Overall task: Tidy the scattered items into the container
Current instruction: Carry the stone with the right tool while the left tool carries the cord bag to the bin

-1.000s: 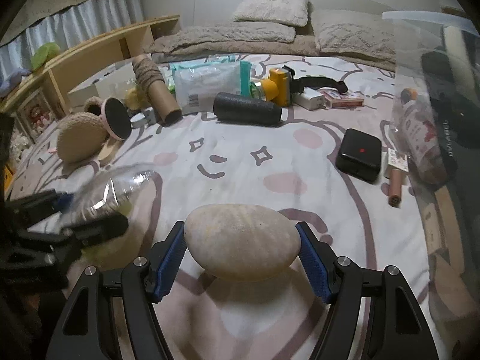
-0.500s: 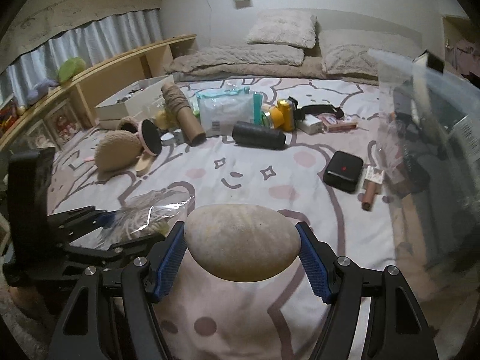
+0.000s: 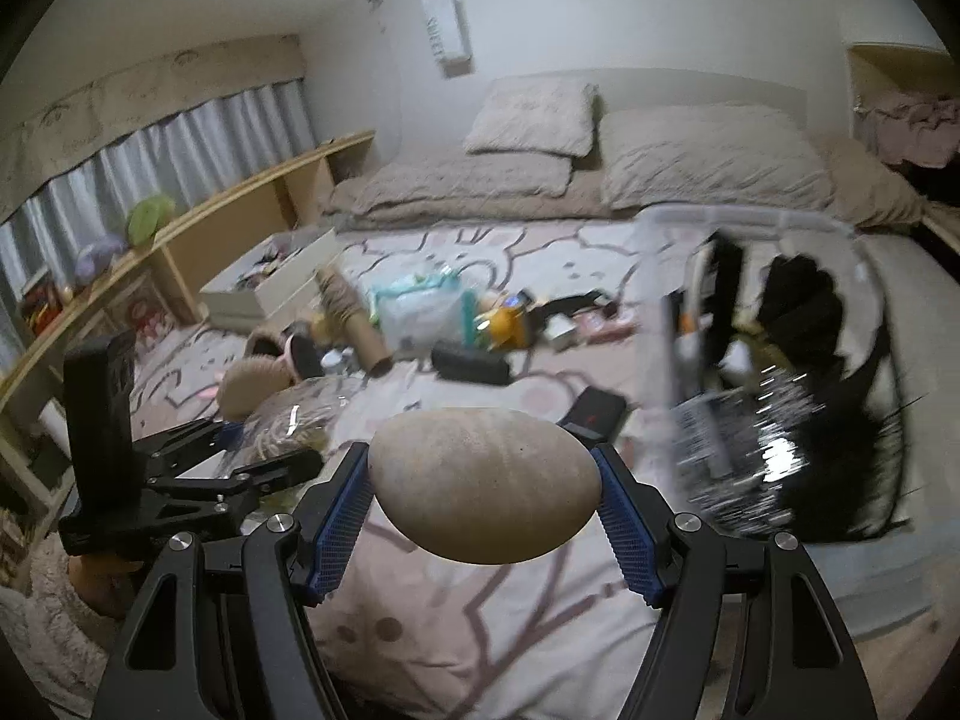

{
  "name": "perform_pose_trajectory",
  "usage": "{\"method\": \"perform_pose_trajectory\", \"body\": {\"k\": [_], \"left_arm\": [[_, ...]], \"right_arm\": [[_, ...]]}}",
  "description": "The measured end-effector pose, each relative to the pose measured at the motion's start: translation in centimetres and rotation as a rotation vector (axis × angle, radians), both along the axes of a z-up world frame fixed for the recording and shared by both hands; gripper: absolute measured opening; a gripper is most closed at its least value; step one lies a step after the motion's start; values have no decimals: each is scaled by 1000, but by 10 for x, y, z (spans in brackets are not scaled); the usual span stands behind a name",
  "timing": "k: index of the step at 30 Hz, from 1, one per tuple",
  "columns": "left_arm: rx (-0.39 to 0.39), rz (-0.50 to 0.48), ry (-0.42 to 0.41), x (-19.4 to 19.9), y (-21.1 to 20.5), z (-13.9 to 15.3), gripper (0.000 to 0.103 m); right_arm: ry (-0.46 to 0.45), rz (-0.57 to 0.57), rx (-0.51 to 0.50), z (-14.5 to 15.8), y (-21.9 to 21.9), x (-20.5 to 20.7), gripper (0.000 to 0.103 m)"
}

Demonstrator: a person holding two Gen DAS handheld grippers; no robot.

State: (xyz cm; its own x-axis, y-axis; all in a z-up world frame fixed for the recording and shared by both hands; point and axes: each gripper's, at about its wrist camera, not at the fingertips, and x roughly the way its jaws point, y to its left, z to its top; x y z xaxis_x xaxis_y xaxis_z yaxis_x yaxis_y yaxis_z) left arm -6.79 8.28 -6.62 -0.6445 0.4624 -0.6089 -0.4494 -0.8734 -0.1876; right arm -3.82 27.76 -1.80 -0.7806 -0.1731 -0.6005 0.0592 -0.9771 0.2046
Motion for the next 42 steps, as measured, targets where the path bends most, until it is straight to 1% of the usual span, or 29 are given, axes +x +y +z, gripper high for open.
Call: {"method": "perform_pose_trajectory", "body": {"k": [4,10,12,19,23,26,30,34,36,40,42], "left_arm": [[5,-28,45,-1,16,24,68],[6,-76,94,-1,46,52,68],[12,-88,107,0,56,60,68],[32,-142,143,3,98,83,68],[37,-175,158,5,122,91,68],[42,-199,158,5,139,95,68],[52,-227,155,4,159,97,68],[53,-247,140,0,172,95,68],[50,-252,132,-3,177,93,68],[53,-258,111,-11,185,88,68],[54,-260,100,-15,189,85,68]], "right_arm": [[12,-47,34,19,30,7,73],[31,-110,145,38,68,21,73],[34,-124,162,44,81,25,73],[44,-124,246,58,118,34,73],[27,-86,340,57,133,33,73],[-24,-69,431,51,140,25,73],[-119,-27,576,40,146,10,73],[-255,58,754,18,145,-6,73],[-342,120,831,5,144,-14,73],[-507,247,918,-17,143,-28,73],[-567,284,933,-25,144,-32,73]]}}
